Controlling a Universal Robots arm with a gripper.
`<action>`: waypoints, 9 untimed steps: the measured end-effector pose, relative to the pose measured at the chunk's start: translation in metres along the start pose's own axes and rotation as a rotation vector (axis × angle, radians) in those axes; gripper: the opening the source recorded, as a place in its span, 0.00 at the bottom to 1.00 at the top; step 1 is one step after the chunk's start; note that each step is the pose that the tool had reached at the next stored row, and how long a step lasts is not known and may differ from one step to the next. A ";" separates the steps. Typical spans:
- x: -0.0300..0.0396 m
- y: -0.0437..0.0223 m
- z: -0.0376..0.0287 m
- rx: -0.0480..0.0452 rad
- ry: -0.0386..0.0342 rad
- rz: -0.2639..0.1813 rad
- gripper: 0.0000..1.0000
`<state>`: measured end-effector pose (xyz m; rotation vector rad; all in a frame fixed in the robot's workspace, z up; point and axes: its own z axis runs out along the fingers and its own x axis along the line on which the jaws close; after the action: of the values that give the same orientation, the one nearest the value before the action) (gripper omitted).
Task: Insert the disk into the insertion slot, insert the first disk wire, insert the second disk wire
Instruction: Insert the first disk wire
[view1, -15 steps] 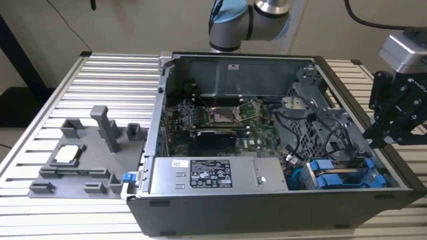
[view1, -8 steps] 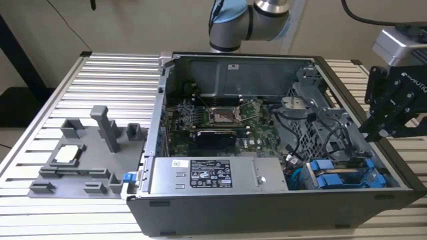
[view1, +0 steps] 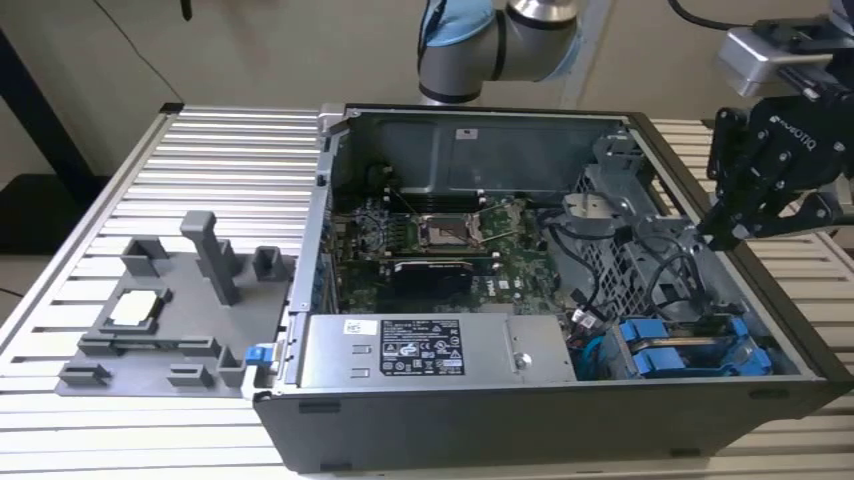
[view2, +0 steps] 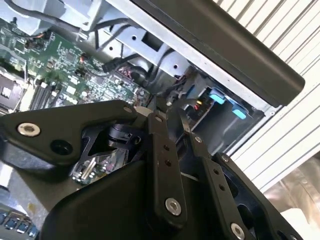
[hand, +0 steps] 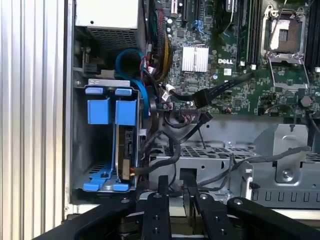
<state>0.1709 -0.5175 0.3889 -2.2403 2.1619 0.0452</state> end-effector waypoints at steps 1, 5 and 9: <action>-0.0029 -0.0001 0.0001 0.0000 0.0000 0.000 0.27; -0.0106 0.0022 0.0005 0.0000 0.0001 0.000 0.27; -0.0117 0.0165 0.0007 0.0007 0.0000 0.000 0.27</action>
<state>0.1540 -0.5064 0.3887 -2.2397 2.1618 0.0444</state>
